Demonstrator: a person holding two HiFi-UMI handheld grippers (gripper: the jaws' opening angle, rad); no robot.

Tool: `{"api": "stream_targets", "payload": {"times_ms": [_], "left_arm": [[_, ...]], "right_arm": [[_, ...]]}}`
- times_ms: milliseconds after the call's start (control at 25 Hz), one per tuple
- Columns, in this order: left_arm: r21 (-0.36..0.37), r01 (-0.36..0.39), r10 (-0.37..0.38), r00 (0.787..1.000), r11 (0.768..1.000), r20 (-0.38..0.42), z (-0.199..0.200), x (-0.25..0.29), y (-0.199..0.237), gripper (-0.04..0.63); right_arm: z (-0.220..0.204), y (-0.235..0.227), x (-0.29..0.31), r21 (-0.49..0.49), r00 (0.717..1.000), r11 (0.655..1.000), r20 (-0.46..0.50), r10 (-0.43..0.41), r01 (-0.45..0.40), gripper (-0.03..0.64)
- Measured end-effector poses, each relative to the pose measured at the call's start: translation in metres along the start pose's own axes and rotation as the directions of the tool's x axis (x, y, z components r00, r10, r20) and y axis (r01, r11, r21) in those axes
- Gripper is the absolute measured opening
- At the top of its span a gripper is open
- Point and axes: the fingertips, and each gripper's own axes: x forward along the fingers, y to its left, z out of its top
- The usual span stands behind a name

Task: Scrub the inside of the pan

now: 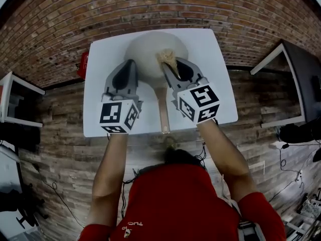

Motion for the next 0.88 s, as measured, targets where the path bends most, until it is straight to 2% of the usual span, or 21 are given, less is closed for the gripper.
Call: {"api": "stream_targets", "payload": {"times_ms": [320, 560, 760, 880], "left_arm": [[0.005, -0.046, 0.046, 0.999, 0.999, 0.000, -0.009, 0.059, 0.026, 0.015], [0.005, -0.048, 0.048, 0.999, 0.999, -0.009, -0.021, 0.091, 0.049, 0.015], [0.000, -0.022, 0.022, 0.999, 1.000, -0.032, -0.036, 0.113, 0.066, 0.015], [-0.001, -0.010, 0.010, 0.999, 1.000, -0.044, -0.044, 0.124, 0.077, 0.015]], "right_arm": [[0.000, -0.045, 0.057, -0.010, 0.998, 0.999, -0.045, 0.038, -0.039, 0.086], [-0.013, -0.064, 0.105, -0.007, 0.987, 1.000, -0.155, 0.029, -0.030, 0.086], [-0.039, -0.071, 0.144, -0.010, 0.956, 1.000, -0.293, 0.020, -0.024, 0.086], [-0.059, -0.075, 0.166, -0.017, 0.921, 1.000, -0.389, 0.017, -0.025, 0.086]]}}
